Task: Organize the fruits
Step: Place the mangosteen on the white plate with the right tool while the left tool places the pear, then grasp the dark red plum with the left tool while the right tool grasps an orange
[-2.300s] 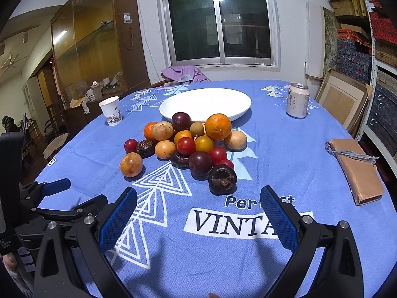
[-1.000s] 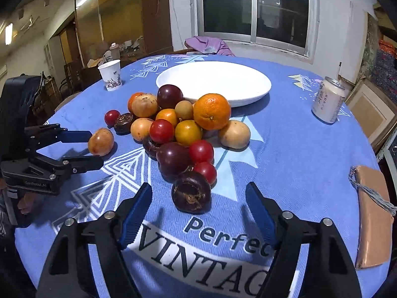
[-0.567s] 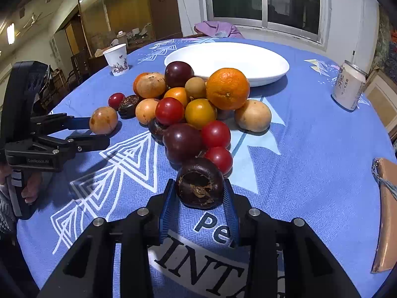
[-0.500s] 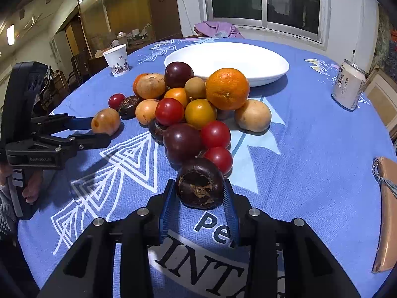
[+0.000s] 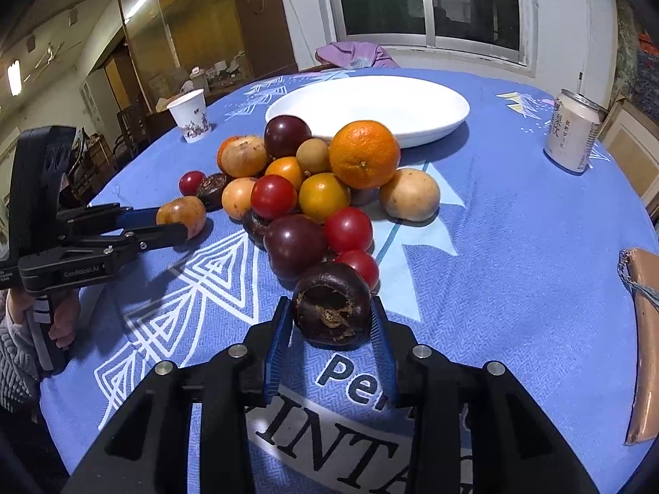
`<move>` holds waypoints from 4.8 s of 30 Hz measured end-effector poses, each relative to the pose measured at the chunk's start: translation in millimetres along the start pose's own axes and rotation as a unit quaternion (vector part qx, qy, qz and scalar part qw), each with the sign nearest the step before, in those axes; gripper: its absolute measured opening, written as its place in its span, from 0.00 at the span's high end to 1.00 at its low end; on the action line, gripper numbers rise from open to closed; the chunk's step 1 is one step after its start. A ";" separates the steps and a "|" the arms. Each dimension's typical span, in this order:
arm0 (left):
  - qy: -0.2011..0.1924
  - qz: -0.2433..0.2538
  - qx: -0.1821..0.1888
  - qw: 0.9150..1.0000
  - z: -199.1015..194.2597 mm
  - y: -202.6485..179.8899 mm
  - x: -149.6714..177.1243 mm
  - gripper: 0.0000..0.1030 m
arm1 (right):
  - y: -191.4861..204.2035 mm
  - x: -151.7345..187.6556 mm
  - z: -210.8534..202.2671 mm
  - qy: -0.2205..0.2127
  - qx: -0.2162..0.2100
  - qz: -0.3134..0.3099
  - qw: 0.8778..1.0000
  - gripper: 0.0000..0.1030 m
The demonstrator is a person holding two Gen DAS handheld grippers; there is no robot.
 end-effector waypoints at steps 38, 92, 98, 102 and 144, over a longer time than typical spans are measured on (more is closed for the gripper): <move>-0.022 -0.055 0.003 0.998 31.7 34.3 -175.2 0.29 | -66.7 -178.3 33.4 -0.025 -0.010 0.081 0.996 0.49; -0.021 0.025 0.016 0.999 38.9 -45.5 -117.6 0.41 | -57.1 -98.5 -30.7 -0.077 -0.110 0.154 0.979 0.26; -0.019 0.017 0.018 1.000 39.5 -38.6 -117.9 0.52 | -57.1 -97.4 -26.4 -0.071 -0.107 0.155 0.980 0.26; -0.017 0.018 0.002 1.000 38.6 -32.9 -114.6 0.63 | -57.9 -96.8 -25.7 -0.070 -0.106 0.157 0.979 0.26; -0.077 -0.010 0.007 0.997 -25.9 -12.6 -83.7 0.64 | -30.1 -93.9 16.2 -0.051 -0.002 0.056 0.997 0.55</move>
Point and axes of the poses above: each gripper's, at about its wrist camera, not at the fingertips, and z roughly the way its jaws point, y to its left, x to its underside, the point moved 10 cm from there along z, roughly the way its jaws point, and after that the axes turned 13 degrees about y, right-handed, at the moved point
